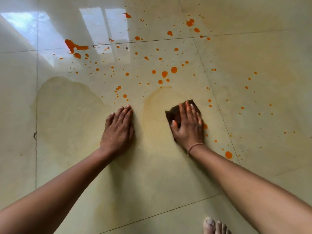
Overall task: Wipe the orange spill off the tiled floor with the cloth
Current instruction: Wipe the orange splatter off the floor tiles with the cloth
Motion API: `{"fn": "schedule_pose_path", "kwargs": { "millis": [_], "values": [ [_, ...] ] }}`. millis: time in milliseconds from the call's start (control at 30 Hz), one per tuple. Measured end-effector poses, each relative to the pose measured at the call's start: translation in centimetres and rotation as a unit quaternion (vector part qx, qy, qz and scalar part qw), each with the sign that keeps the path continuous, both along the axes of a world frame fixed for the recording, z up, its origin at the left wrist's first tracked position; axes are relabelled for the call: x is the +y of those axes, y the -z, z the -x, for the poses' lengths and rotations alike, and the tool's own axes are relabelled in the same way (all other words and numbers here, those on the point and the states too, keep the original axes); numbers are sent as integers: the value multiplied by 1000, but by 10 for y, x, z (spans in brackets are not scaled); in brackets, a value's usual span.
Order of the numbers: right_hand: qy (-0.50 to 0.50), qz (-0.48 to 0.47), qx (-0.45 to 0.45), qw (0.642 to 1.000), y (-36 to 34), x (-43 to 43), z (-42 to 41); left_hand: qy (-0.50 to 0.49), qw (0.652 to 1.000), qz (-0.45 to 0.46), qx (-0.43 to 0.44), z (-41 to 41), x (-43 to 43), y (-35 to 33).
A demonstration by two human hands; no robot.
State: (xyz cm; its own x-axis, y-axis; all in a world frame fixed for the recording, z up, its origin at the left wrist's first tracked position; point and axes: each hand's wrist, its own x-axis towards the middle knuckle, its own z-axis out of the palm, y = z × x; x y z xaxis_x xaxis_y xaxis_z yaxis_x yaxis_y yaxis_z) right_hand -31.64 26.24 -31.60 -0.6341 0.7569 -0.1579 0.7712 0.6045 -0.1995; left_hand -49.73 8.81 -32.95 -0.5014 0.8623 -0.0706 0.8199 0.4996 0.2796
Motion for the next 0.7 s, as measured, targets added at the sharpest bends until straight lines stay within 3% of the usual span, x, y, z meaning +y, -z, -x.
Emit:
{"fn": "schedule_pose_path", "kwargs": {
  "millis": [167, 267, 367, 533, 667, 700],
  "values": [
    [-86, 16, 17, 996, 0, -56, -97, 91, 995, -17, -39, -51, 53, -16],
    [17, -15, 12, 1000, -3, -3, -95, 111, 991, -6, -74, -94, 93, -10],
    [122, -22, 13, 992, 0, 13, -89, 95, 995, -2, -35, -107, 104, 4],
    [59, 7, 3, 998, -4, -40, -184, 103, 995, -2, -16, -110, 101, 5],
    [260, -10, 12, 965, -1, 16, -155, 96, 995, -6, -9, -111, 102, 9],
    [257, -14, 18, 966, 0, 10, -148, 95, 995, -10, -8, -110, 102, 9]
  ]
}}
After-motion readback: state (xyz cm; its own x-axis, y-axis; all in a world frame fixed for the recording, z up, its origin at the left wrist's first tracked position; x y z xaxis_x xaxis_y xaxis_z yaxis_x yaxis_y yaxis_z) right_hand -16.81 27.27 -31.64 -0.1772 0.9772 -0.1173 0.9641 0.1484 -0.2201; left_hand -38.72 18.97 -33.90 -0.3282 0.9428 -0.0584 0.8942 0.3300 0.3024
